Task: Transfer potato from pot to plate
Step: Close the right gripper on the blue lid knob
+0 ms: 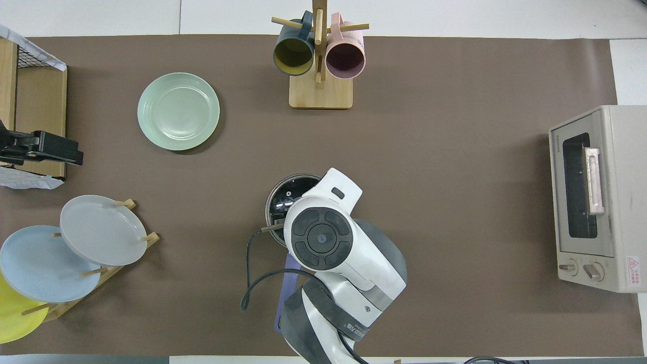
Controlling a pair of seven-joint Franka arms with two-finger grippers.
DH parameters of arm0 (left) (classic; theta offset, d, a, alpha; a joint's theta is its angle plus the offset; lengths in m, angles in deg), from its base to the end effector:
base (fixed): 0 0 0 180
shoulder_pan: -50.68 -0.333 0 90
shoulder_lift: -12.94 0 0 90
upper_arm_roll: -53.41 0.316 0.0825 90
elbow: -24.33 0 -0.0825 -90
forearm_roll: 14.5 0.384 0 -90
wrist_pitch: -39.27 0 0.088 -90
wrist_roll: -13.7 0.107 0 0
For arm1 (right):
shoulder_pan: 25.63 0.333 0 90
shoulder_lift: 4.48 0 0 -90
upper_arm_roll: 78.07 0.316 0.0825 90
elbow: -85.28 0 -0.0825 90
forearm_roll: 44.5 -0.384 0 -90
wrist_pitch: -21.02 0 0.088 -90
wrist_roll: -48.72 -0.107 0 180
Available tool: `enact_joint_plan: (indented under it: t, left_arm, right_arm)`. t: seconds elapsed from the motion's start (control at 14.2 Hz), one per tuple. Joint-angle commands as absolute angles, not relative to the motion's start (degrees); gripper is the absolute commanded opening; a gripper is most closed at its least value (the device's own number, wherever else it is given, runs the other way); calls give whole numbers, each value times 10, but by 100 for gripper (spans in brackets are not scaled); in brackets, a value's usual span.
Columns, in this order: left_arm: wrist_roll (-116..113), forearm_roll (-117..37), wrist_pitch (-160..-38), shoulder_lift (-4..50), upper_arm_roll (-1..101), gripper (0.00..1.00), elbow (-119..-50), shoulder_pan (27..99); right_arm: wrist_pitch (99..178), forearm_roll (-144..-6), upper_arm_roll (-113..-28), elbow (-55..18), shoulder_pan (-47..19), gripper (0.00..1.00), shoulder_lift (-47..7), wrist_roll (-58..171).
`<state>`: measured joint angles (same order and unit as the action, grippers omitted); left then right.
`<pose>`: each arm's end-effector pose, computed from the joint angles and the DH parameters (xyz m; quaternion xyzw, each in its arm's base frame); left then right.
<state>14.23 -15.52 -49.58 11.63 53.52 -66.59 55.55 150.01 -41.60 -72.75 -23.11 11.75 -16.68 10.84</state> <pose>0.5432 -0.0472 0.6278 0.9989 -0.0463 -0.0070 0.0087 0.4604 0.4192 0.4076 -0.9957 -0.0546 -0.0635 0.0392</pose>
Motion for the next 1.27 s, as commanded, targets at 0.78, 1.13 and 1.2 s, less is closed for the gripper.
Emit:
enact_joint_plan:
  t: [0.78, 1.13, 1.2]
  left_arm:
    - [138, -146, -490, 105, 535, 100, -677, 554]
    - [138, -146, -491, 105, 533, 100, -677, 555]
    - [138, -146, -491, 105, 533, 100, -677, 555]
  right_arm:
    - [1527, -405, -728, -214, 117, 89, -189, 135]
    - [1535, -405, -728, -219, 117, 72, -189, 136]
    - [1535, -405, -728, -217, 117, 59, -189, 137]
